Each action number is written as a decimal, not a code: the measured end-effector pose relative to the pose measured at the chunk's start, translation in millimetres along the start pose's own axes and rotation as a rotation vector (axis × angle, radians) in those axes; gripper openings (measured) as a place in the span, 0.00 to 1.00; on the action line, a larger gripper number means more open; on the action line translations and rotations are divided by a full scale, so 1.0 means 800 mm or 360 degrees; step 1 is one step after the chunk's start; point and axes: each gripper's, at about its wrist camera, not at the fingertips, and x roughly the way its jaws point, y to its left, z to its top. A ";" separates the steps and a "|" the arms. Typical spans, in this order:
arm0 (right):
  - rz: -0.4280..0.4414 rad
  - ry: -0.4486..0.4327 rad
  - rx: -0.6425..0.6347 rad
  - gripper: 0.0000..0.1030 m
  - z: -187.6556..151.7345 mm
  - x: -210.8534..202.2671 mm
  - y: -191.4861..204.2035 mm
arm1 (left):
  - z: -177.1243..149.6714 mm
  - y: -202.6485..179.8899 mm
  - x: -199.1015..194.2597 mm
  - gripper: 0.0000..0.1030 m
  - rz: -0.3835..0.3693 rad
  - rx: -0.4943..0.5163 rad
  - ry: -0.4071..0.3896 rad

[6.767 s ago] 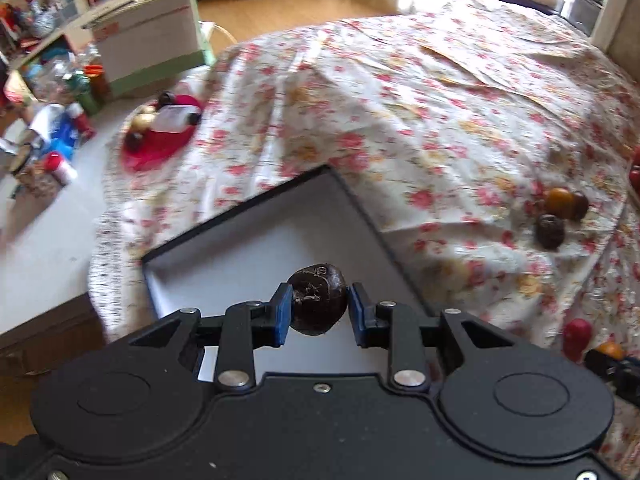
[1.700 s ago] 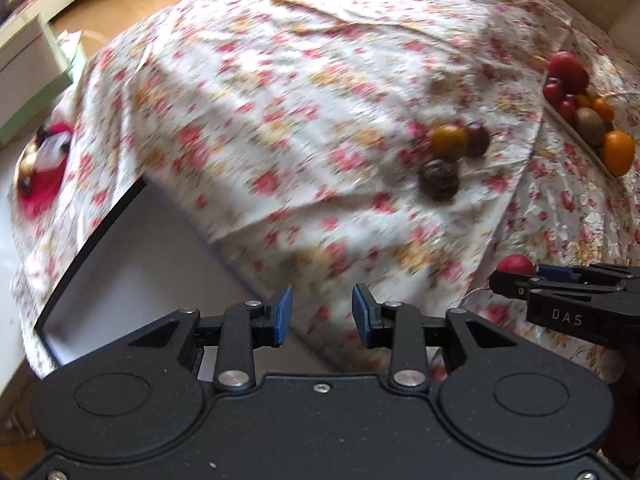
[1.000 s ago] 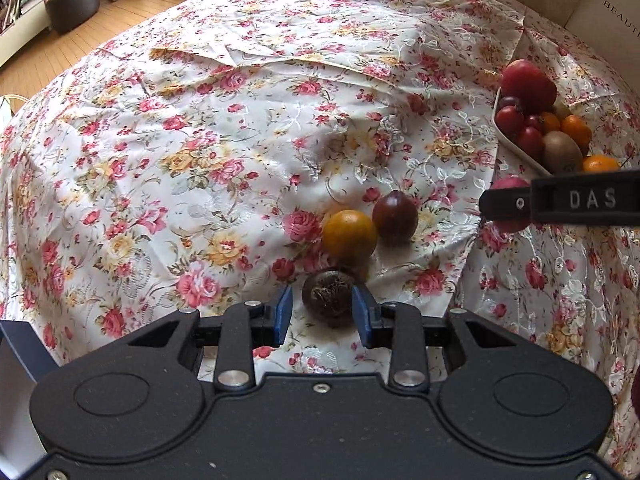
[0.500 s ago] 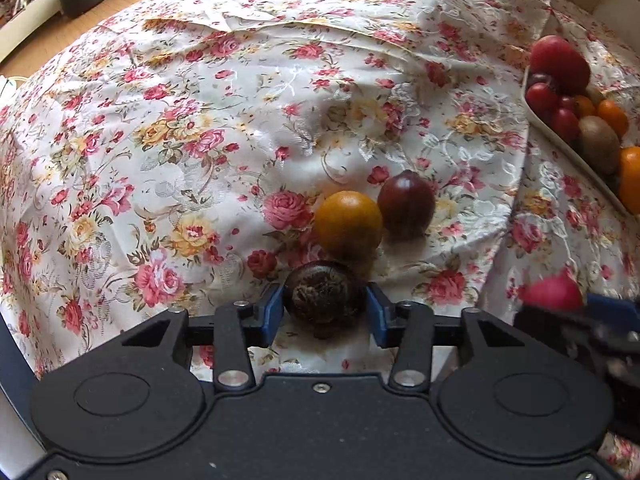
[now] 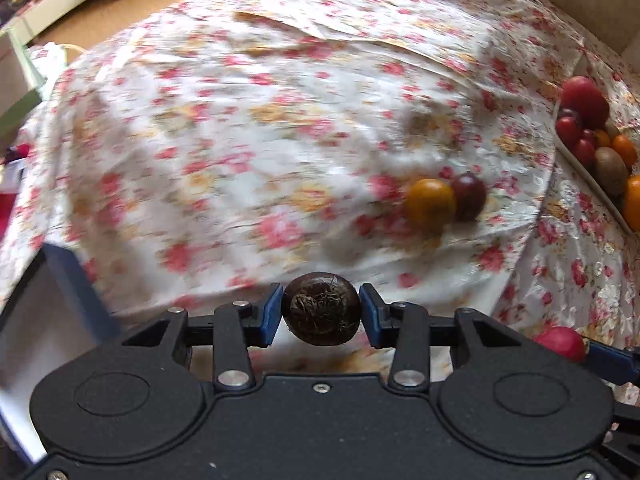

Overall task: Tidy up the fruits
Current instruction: 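Grasp a red radish with the right tool while the left tool grasps another dark purple fruit, then carry both fruits over the white box and open both tools to release them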

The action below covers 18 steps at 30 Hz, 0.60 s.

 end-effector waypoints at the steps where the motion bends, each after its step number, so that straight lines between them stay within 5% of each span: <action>1: 0.0027 -0.0002 -0.0025 0.40 -0.003 -0.004 0.013 | -0.004 0.012 -0.009 0.48 0.0023 -0.0010 -0.0009; 10: 0.0284 0.0026 -0.0284 0.40 -0.025 -0.014 0.145 | -0.030 0.144 -0.090 0.48 0.0201 -0.0228 -0.0126; 18: 0.0396 0.0167 -0.0439 0.40 -0.054 0.020 0.241 | -0.047 0.222 -0.067 0.48 0.0259 -0.0385 -0.0018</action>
